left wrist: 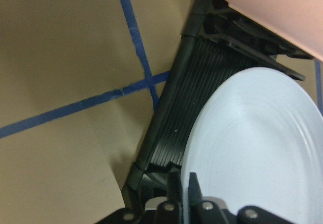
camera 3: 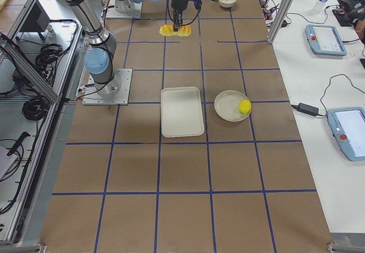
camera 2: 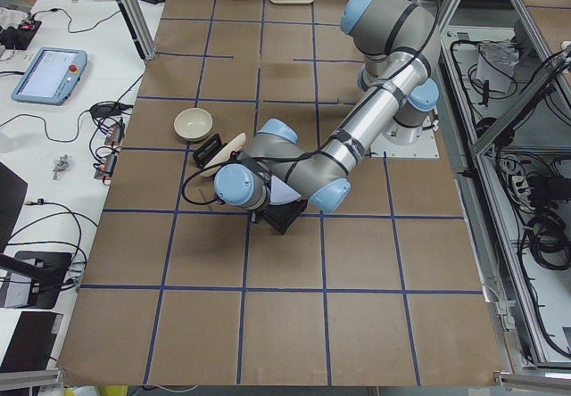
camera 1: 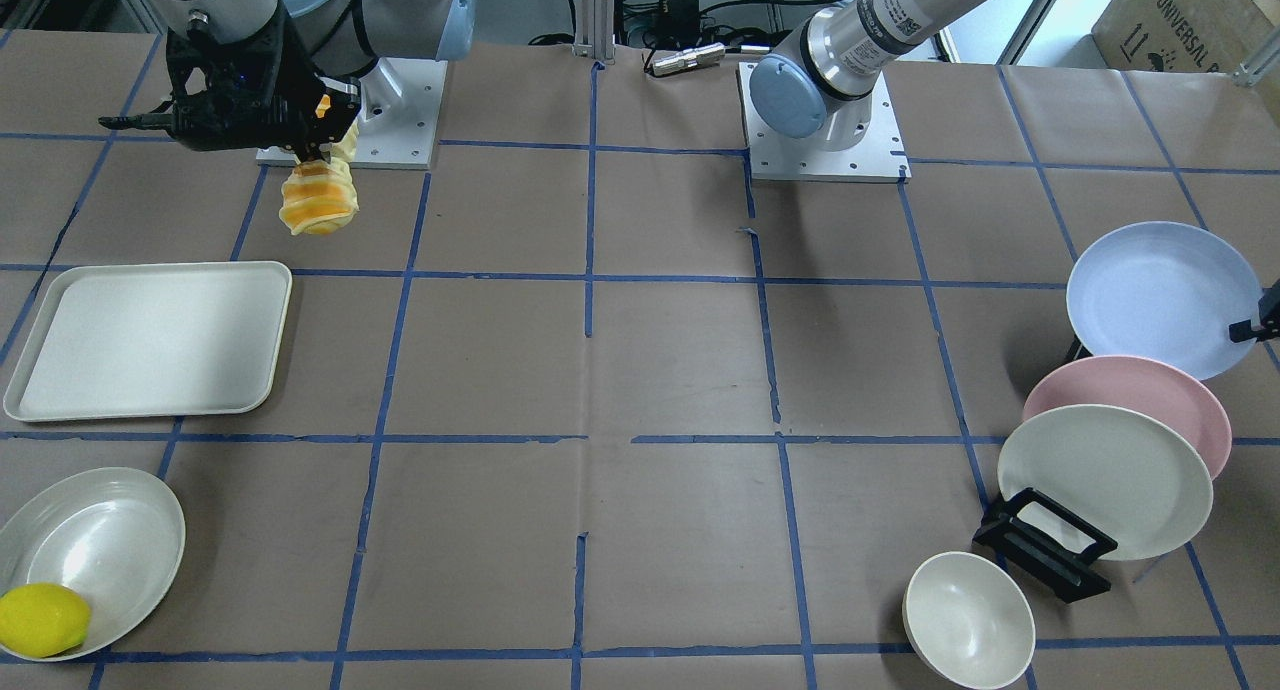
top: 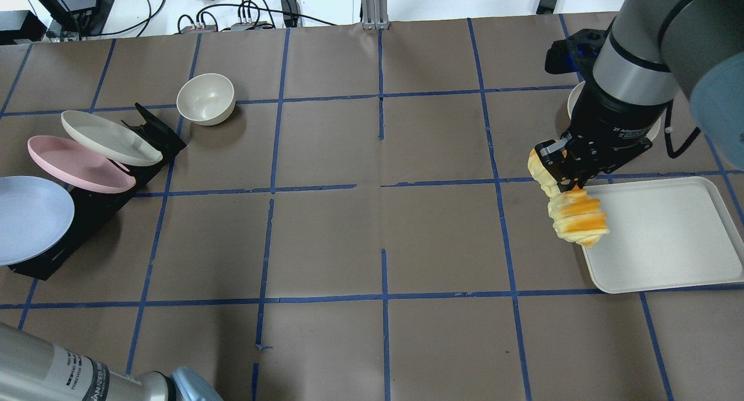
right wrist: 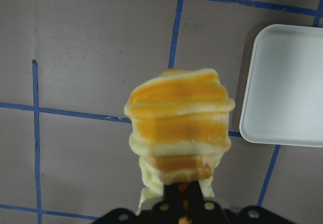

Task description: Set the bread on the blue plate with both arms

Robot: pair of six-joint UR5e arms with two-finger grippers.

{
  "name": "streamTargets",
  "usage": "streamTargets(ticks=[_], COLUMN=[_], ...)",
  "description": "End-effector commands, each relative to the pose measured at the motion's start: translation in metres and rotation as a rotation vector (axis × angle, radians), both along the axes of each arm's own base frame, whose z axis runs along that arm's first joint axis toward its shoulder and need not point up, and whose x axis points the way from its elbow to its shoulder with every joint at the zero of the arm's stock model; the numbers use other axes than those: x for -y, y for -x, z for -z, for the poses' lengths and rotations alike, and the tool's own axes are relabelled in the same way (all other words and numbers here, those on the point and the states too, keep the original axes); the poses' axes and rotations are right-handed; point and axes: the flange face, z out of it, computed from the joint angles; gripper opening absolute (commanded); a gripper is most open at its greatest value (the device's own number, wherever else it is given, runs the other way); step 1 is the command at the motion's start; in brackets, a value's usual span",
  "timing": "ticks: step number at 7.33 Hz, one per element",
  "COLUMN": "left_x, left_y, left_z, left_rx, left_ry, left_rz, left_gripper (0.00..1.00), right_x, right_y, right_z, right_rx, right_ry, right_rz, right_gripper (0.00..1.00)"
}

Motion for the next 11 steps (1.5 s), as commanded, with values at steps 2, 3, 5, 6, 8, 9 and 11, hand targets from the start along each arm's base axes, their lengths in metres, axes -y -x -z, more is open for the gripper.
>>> streamTargets(ticks=[2,3,5,6,8,9,11], left_x=[-0.026,-0.020,0.003,0.005,0.022,0.035,0.056], left_y=[0.060,0.088,0.170,0.211,0.294,0.341,0.442], left_z=[-0.094,-0.107,-0.135,-0.147,-0.129,-0.120,-0.089], left_rx=[0.059,0.074,0.111,0.124,0.126,0.152,0.192], left_ry=[0.041,0.055,0.064,0.056,0.009,0.002,0.005], left_rz=[0.020,0.046,0.067,0.061,0.065,0.039,0.059], left_gripper=[0.04,0.04,0.04,0.04,0.05,0.05,0.05], right_x=[0.001,0.001,0.000,0.001,0.001,0.001,0.001], right_y=[-0.001,-0.001,-0.001,-0.001,-0.001,-0.001,-0.001], right_z=[0.001,0.002,0.002,0.002,0.002,0.002,0.002], right_rx=[0.004,0.004,0.004,0.004,0.004,0.004,0.005], right_ry=[-0.002,-0.003,-0.003,-0.002,-0.002,-0.002,-0.002], right_rz=[0.001,0.001,-0.001,-0.001,-0.001,-0.004,-0.009], right_gripper=[0.04,0.04,0.04,0.04,0.04,0.04,0.05])
